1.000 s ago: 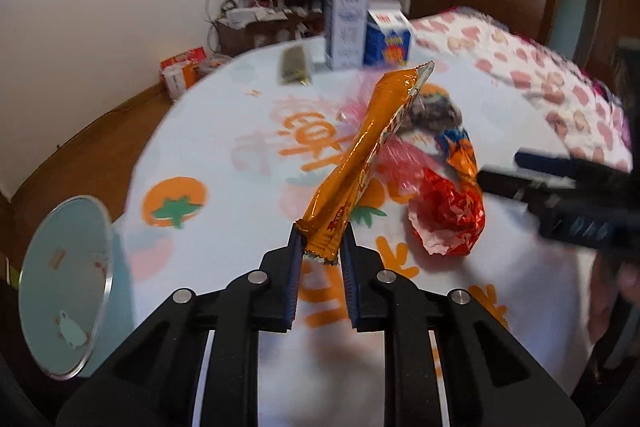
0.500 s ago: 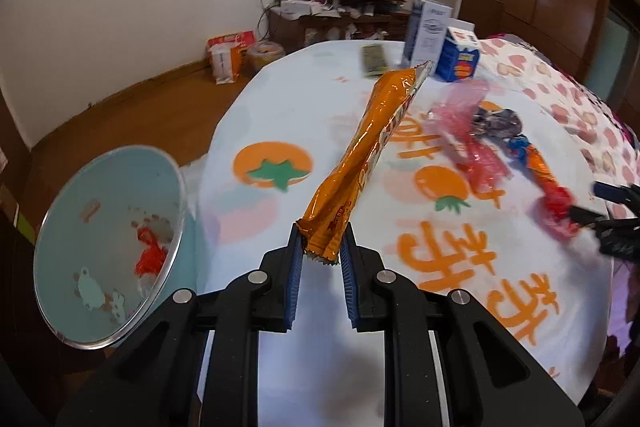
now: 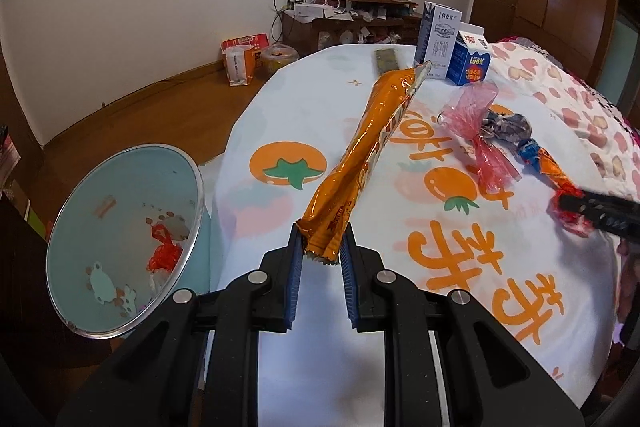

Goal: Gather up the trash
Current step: 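Lift the orange wrapper with the left gripper while the right grasps the red-orange wrapper, then carry the orange wrapper in the left gripper toward the bin while the right carries the red-orange wrapper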

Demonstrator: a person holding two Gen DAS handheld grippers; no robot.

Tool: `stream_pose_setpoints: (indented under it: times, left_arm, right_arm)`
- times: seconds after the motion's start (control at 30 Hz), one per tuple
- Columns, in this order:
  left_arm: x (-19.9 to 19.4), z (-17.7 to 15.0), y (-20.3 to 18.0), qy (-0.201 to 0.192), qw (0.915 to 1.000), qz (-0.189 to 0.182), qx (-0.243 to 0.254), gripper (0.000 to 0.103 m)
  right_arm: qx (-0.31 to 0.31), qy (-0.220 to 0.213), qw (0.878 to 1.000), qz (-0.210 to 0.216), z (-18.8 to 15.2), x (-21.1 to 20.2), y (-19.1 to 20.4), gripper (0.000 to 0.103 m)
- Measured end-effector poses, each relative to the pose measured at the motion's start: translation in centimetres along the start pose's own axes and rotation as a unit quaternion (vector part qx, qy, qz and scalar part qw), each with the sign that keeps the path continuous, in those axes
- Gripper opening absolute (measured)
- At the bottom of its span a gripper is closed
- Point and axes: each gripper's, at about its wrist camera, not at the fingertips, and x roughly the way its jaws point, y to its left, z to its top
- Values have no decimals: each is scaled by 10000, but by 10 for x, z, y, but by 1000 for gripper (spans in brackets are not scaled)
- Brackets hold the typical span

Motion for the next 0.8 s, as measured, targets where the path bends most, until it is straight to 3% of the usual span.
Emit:
stream_pose_setpoints:
  times: [0.07, 0.1, 0.2, 0.53, 0.8]
  left_arm:
    - [-1, -1, 2, -7, 10000, -1, -29, 19]
    - [-1, -1, 3, -6, 10000, -1, -41, 19]
    - [-3, 0, 2, -20, 10000, 8, -68, 19]
    - [-32, 4, 31, -278, 9985, 174, -437, 19]
    - [-35, 1, 56, -275, 9956, 586, -675, 19]
  right_arm:
    - [-61, -60, 10000, -36, -7, -1, 1, 46]
    - [-125, -82, 9999, -33, -9, -3, 3, 34]
    - [-164, -222, 9996, 21, -10, -13, 4, 23]
    - [-705, -976, 9927, -85, 2, -68, 31, 21]
    - [-1172, -1306, 9834, 460, 24, -60, 86, 21]
